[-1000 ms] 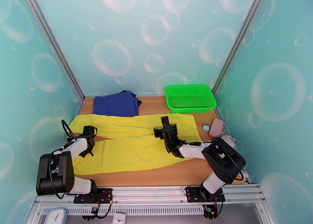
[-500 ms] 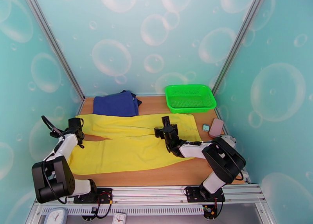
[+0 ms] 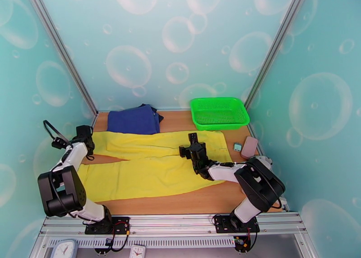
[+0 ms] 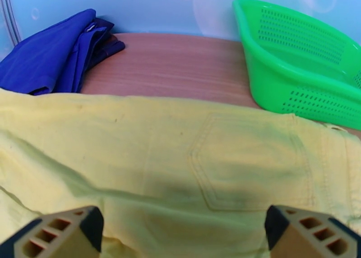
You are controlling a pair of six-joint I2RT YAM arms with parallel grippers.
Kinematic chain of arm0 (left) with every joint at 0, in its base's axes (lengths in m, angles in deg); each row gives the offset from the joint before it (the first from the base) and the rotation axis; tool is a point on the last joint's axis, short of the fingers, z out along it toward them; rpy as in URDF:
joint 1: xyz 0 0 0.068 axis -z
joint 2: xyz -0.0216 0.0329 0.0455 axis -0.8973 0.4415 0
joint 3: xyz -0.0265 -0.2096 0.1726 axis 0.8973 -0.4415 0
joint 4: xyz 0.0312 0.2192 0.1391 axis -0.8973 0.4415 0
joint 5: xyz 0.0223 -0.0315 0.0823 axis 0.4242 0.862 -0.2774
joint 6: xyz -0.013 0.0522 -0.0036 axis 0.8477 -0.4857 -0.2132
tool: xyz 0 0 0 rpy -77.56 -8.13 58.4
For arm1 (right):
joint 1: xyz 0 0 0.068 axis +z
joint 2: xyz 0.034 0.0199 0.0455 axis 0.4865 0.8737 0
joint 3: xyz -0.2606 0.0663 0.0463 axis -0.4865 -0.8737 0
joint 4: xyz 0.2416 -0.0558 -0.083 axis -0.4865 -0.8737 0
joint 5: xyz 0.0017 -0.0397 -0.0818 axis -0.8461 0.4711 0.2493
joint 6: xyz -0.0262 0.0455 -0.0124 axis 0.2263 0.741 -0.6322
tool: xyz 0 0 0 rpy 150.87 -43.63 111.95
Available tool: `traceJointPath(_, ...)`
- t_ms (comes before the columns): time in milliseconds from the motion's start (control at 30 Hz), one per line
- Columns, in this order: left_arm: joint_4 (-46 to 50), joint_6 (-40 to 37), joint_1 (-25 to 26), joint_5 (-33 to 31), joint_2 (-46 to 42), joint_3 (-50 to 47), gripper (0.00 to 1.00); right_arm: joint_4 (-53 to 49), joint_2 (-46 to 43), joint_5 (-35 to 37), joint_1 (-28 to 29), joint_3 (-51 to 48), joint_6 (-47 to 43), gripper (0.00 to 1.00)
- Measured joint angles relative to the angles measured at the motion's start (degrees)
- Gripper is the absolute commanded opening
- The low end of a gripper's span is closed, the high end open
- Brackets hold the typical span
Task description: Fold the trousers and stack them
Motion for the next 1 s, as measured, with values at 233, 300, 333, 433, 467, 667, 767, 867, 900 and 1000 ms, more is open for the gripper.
traceJointPath(233,-0.15,-6.93,7.56,10.4,-3.21,-9.81,0.7,-0.98,-1.33,-1.55,0.0,0.0,1.73,0.99)
traceJointPath(300,1.27,-8.79,7.56,12.35,0.98,-8.55,0.72,-1.14,-1.44,-2.23,0.0,0.0,2.43,0.99)
traceJointPath(333,2.23,-9.75,7.58,12.94,3.23,-7.52,0.73,-1.22,-1.49,-2.67,0.0,0.0,2.64,0.99)
traceJointPath(433,3.23,-10.95,7.1,14.56,7.76,-5.64,0.75,-1.79,-1.62,-3.82,0.0,0.0,3.19,0.99)
traceJointPath(467,2.89,-11.47,6.69,16.02,8.44,-5.7,0.78,-1.9,-1.62,-4.13,0.0,0.0,3.43,0.99)
traceJointPath(667,-1.46,-10.01,3.82,20.46,6.43,-11.91,0.99,-1.86,-1.62,-9.4,0.28,0.0,4.98,0.99)
traceJointPath(767,-3.54,-9.84,2.29,23.06,3.67,-13.94,0.99,-1.84,-0.83,-13.25,3.76,0.61,5.57,0.99)
traceJointPath(867,-6.51,-9.44,-0.24,27.85,-0.76,-17.07,0.99,-2.32,2.97,-16.52,10.64,4.5,5.57,0.99)
traceJointPath(900,-7.54,-9.18,-1.31,29.64,-2.51,-18.32,0.99,-2.58,4.68,-17.42,12.81,6.34,5.57,0.99)
traceJointPath(1000,-9.73,-8.11,-4.74,33.75,-7.89,-21.9,0.99,-3.74,10.12,-19.71,18.6,12.11,5.57,0.99)
